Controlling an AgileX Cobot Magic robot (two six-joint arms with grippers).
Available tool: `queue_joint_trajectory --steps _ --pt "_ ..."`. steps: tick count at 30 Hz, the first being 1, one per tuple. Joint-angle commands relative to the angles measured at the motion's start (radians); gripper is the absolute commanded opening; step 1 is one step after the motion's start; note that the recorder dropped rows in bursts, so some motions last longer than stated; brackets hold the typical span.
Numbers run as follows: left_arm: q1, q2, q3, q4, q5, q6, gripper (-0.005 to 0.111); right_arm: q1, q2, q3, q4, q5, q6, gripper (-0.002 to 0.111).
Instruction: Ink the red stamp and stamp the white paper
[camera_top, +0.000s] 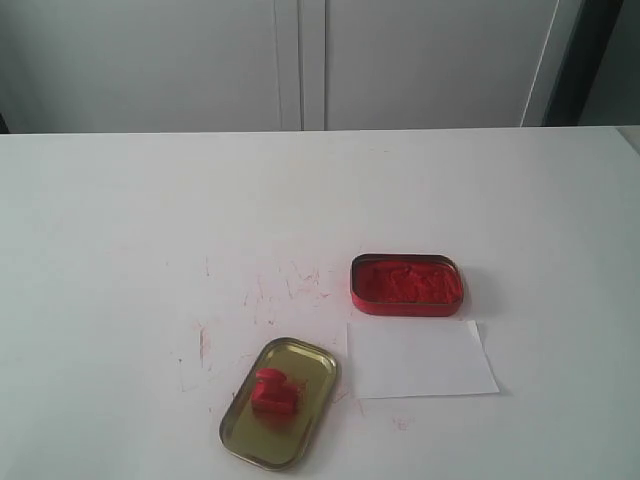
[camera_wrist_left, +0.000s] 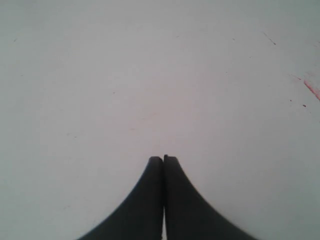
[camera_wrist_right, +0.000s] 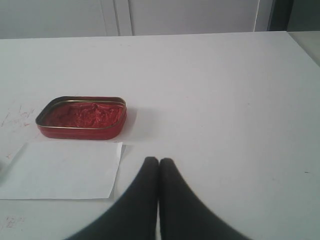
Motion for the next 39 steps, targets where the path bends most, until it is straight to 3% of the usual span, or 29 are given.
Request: queue_joint_trajectory --steps 1,16,29,39 --pt "-0.002 -0.004 0.006 -0.003 -0.003 -0.009 0.0 0.004 -0.006 0.005 0.004 -0.014 0.003 0.0" --pt "-0.002 -0.004 0.006 -0.003 -0.016 -0.009 0.0 0.004 -0.006 0.005 0.002 -0.014 0.003 0.0" --pt "-0.002 -0.004 0.006 -0.003 -0.353 -0.009 0.0 0.004 -0.006 0.005 0.004 -0.014 0.003 0.0" --pt "-0.002 -0.004 0.006 -0.003 -0.369 0.018 0.0 0.004 -0.006 0.005 0.004 -0.014 0.003 0.0"
